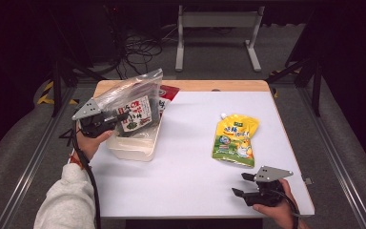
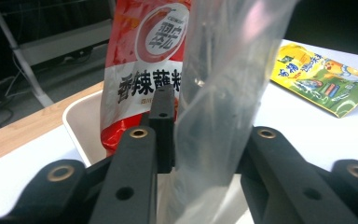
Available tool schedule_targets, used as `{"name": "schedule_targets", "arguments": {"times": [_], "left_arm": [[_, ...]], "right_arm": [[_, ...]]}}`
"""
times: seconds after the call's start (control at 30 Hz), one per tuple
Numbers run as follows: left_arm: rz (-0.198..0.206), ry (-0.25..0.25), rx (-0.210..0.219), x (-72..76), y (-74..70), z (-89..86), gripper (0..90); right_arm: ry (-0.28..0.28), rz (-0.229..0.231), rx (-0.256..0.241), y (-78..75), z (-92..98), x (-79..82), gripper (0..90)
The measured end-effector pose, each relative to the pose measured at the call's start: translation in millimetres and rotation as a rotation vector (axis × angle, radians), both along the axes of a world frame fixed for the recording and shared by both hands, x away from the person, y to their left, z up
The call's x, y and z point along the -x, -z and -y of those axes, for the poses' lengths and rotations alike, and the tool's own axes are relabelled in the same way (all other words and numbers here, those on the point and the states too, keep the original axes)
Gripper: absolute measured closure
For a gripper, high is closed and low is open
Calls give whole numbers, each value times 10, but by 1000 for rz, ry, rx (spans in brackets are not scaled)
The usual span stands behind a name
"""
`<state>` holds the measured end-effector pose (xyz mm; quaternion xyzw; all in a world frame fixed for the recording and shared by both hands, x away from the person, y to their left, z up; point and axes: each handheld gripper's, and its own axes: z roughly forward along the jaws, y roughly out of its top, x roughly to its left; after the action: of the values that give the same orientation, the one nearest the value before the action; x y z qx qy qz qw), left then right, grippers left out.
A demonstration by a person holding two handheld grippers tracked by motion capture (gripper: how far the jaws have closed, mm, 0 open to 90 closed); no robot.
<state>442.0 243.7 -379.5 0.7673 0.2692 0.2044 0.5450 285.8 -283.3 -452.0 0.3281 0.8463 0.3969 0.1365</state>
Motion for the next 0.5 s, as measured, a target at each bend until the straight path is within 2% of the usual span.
{"name": "schedule_targets", "arguments": {"times": [0.13,0.27,0.33,0.37,0.5], "left_arm": [[20,-27,-27,68,-28,39,653],[29,-41,-26,123,-42,57,628],[29,-53,-26,153,-43,55,593],[18,-43,-10,176,-33,32,539],[21,-60,-12,258,-24,-18,497]], "right_arm": [[4,6,-1,-9,8,-7,335],[4,11,-3,-25,10,-6,335],[5,16,-6,-37,14,-9,335],[9,18,-8,-45,20,-13,335],[15,23,-12,-52,35,-19,336]]}}
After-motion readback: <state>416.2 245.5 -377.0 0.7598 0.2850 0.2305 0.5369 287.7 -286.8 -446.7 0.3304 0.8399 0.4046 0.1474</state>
